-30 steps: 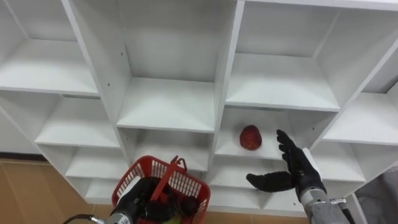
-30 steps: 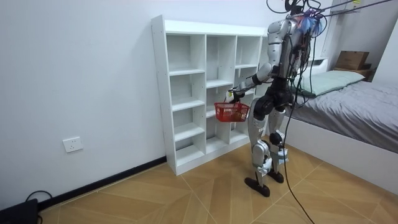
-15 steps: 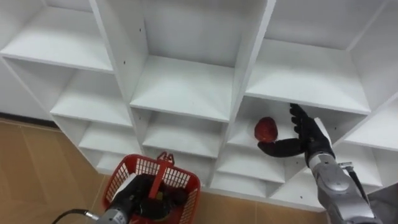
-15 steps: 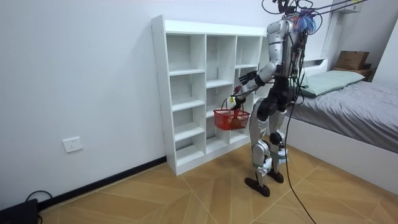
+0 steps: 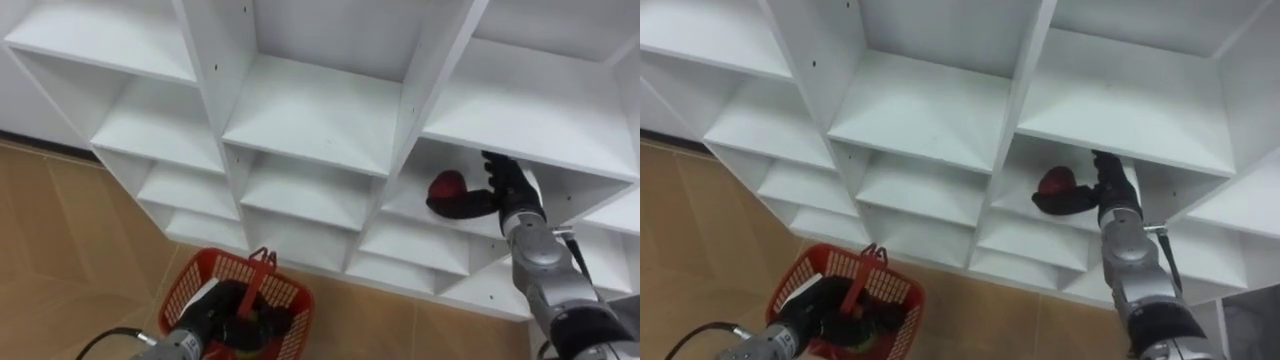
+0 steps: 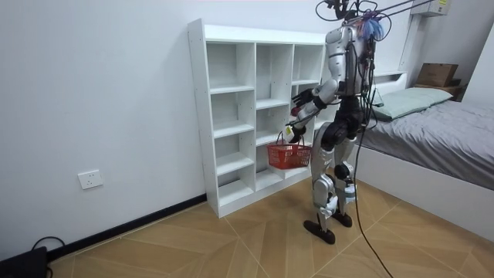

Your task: Collect fruits from the closet

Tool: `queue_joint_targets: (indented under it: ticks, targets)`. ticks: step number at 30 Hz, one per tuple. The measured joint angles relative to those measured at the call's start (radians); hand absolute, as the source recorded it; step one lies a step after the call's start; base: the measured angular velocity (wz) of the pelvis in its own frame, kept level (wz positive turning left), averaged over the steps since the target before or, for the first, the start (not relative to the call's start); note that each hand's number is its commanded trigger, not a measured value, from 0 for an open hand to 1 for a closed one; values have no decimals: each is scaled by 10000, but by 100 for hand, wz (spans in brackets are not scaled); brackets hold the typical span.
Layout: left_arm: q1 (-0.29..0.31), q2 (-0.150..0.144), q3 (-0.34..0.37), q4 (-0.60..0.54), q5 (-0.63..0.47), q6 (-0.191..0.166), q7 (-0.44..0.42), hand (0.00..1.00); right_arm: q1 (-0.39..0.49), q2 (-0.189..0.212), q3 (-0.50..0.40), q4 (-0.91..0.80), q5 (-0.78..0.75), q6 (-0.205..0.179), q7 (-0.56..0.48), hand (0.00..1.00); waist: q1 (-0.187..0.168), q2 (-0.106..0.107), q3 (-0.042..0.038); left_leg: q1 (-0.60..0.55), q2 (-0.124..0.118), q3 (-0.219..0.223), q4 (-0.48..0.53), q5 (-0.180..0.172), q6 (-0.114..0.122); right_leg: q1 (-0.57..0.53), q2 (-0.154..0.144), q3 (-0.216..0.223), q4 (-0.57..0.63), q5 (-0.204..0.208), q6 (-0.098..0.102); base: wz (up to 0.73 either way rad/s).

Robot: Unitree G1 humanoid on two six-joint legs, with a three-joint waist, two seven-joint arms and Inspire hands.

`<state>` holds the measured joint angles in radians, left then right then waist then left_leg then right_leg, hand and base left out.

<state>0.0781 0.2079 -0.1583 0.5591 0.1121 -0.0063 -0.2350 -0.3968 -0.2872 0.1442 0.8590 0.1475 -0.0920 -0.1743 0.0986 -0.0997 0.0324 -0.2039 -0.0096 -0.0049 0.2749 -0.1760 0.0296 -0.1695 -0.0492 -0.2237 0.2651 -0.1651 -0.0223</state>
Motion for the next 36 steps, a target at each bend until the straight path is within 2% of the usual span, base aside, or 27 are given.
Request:
queue_joint_targets:
  ticks: [4, 13, 21, 26, 29, 36]
  targets:
    - [-312, 1, -235, 297, 7, -3, 38, 100, -161, -2, 0, -38, -16, -7, -210, 0, 117, -17, 7, -338, -38, 47, 11, 56, 36, -417, -51, 19, 124, 1, 1, -3]
    - [-366, -9, -256, 705, 5, -1, 87, 100, -396, -36, 0, -88, 4, -25, -466, 0, 180, 50, 7, -663, -33, 11, 19, 63, 33, -696, -50, -41, 102, 2, 1, 1]
    - [-436, -113, -331, 1011, 2, 1, 275, 100, -575, -167, 13, -79, 12, -86, -633, 0, 192, 396, 2, -708, -40, 45, 21, 76, 34, -810, -72, -3, 201, -3, 6, -1]
    - [-745, -198, -463, 1483, -7, 8, 293, 100, -581, -325, 26, -68, -6, -85, -634, 0, 203, 385, 8, -877, -47, 261, 10, 173, 54, -1209, -155, 52, 577, -25, 4, -7]
    - [-804, -210, -573, 1547, -6, 9, 316, 100, -565, -332, 133, 12, -9, -56, -637, 0, 127, 383, 10, -962, -71, 265, 46, 210, 72, -1300, -196, 20, 625, -22, 0, -6]
    - [-1054, -214, -736, 1741, -30, 11, 350, 100, -562, -334, 321, 809, -11, 67, -603, 0, 191, 358, 25, -1228, -62, 354, 158, 247, 89, -1542, -209, 100, 658, 12, -51, -2]
